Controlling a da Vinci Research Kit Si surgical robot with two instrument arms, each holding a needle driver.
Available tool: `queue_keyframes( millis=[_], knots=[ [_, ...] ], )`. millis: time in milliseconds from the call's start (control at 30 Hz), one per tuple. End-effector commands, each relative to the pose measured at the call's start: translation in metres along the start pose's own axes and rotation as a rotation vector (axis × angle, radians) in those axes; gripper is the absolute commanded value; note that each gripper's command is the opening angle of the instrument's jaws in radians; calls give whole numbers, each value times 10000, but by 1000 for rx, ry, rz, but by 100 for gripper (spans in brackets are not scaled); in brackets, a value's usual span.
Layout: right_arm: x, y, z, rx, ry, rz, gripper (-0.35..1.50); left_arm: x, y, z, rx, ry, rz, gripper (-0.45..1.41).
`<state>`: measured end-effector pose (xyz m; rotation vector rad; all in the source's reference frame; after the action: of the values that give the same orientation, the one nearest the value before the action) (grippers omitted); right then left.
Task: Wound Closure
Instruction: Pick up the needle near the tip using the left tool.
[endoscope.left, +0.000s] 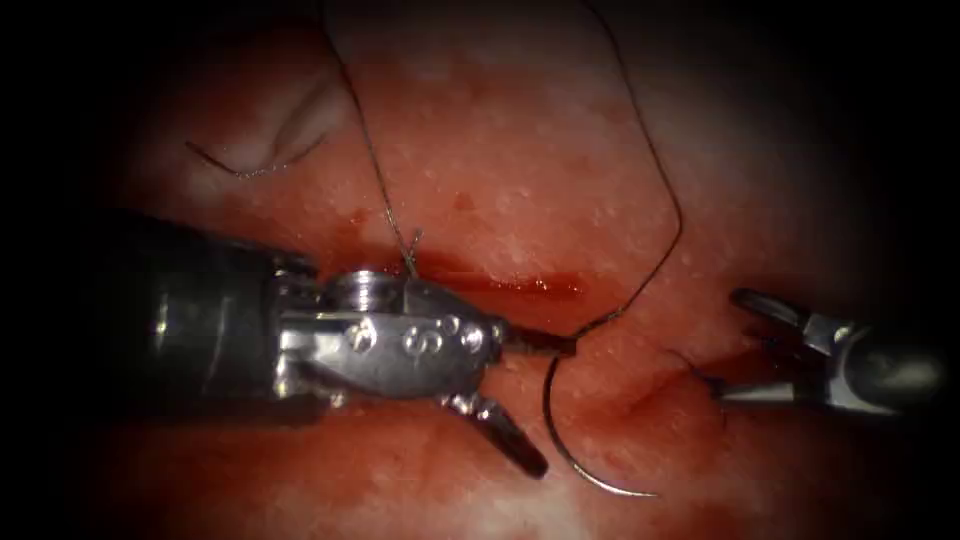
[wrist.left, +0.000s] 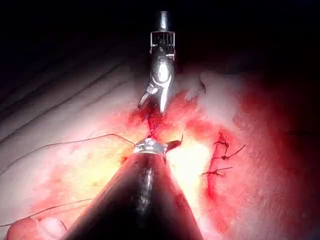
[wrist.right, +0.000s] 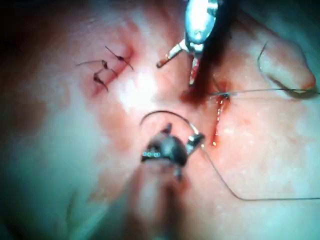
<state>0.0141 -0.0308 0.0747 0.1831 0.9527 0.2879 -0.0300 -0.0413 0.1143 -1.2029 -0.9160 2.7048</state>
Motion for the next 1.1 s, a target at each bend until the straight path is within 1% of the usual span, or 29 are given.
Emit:
queue_keyframes(
  millis=[33, 200, 300, 333, 500, 600, 667, 700, 733, 767, 833, 900, 1000, 1033, 1100],
  knots=[
    [-2, -5, 7, 2, 1, 0, 103, -3, -2, 18, -2, -20, -12, 71],
    [-2, -5, 7, 2, 1, 0, 103, -15, -2, 45, -10, -100, -12, 71],
    [-3, -5, 8, 2, 1, -1, 103, -19, -5, 56, -5, -117, -10, 71],
    [-3, -5, 9, 1, 1, -1, 103, -23, -7, 65, -2, -133, -10, 71],
    [-3, -6, 9, 0, 4, -1, 103, -26, -14, 91, 14, -147, -12, 71],
    [-4, -6, 8, 1, 4, -2, 103, -24, -15, 90, 12, -146, -17, 68],
    [-4, -6, 8, 1, 4, -2, 103, -24, -14, 88, 12, -146, -15, 51],
    [-4, -6, 8, 1, 4, -2, 103, -25, -12, 88, 12, -146, -14, 7],
    [-4, -6, 8, 1, 4, -2, 103, -25, -11, 88, 11, -149, -14, -16],
    [-4, -6, 8, 1, 4, -2, 103, -24, -10, 89, 20, -151, -14, -45],
    [-4, -6, 8, 1, 4, -2, 103, -20, -10, 86, 45, -157, -1, -45],
    [-4, -6, 8, 5, 2, -2, 103, -17, -10, 76, 64, -147, 19, -45],
    [-4, -4, 10, 14, 31, 0, 103, -17, -12, 62, 83, -123, 58, -45],
    [-2, -3, 13, 17, 43, 20, 103, -17, -14, 52, 91, -104, 101, -45],
    [0, -2, 17, 16, 46, 40, 103, -17, -16, 43, 92, -74, 150, -45]
  ],
)
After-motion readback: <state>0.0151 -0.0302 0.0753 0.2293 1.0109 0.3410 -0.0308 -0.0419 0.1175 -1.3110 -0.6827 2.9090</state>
